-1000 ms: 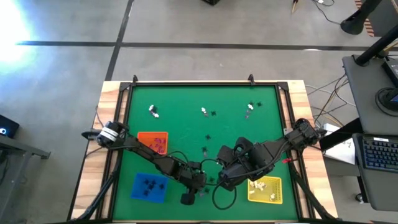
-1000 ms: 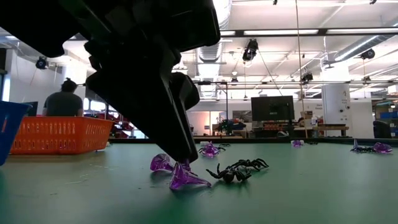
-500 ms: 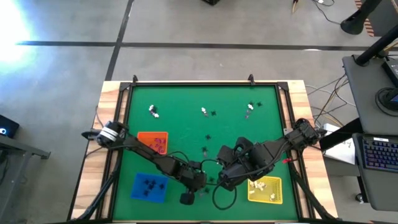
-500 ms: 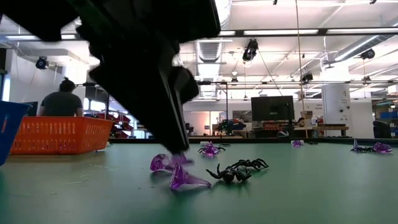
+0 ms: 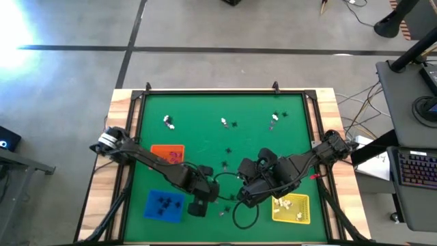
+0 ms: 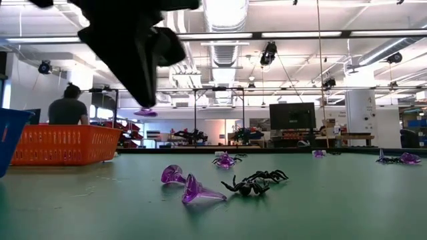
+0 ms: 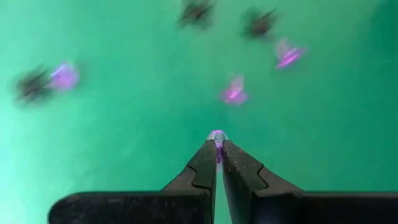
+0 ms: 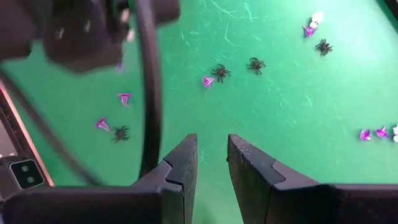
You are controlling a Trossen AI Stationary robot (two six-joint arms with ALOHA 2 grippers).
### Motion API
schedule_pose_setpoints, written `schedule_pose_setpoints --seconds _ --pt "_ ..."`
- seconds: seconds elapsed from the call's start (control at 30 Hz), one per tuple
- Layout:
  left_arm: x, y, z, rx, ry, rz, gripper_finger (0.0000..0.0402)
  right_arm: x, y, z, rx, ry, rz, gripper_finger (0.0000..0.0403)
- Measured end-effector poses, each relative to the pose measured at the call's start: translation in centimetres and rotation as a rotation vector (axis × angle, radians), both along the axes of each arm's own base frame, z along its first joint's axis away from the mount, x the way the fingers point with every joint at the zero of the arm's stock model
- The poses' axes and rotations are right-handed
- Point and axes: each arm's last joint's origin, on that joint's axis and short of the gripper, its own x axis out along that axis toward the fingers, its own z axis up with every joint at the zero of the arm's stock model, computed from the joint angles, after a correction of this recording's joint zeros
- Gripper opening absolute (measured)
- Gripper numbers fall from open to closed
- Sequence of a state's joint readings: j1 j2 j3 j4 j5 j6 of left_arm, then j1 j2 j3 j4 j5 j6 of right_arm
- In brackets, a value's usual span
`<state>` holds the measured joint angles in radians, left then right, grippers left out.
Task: Sort Halloween decoration
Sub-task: Put the violet witch hat toy into the orange bin
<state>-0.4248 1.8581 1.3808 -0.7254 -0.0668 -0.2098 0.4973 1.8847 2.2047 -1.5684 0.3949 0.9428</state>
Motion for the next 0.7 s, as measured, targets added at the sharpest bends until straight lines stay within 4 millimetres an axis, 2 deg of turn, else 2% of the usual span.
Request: schedule_pose_setpoints --seconds 0.1,0.37,0.7 --pt "-1.5 1.0 0.6 0.063 0.009 0.04 0.0 0.0 0.0 0.0 -0.015 0.0 0.015 0.0082" --pt "-6.1 4.4 1.7 0.069 -0.023 0.204 0.0 0.3 -0.7 0.1 -0.091 -0.016 0.023 0.0082" --pt "-12.2 8.8 2.3 0.036 -0.096 0.431 0.0 1.6 -3.7 0.1 -0.13 0.011 0.015 0.0082"
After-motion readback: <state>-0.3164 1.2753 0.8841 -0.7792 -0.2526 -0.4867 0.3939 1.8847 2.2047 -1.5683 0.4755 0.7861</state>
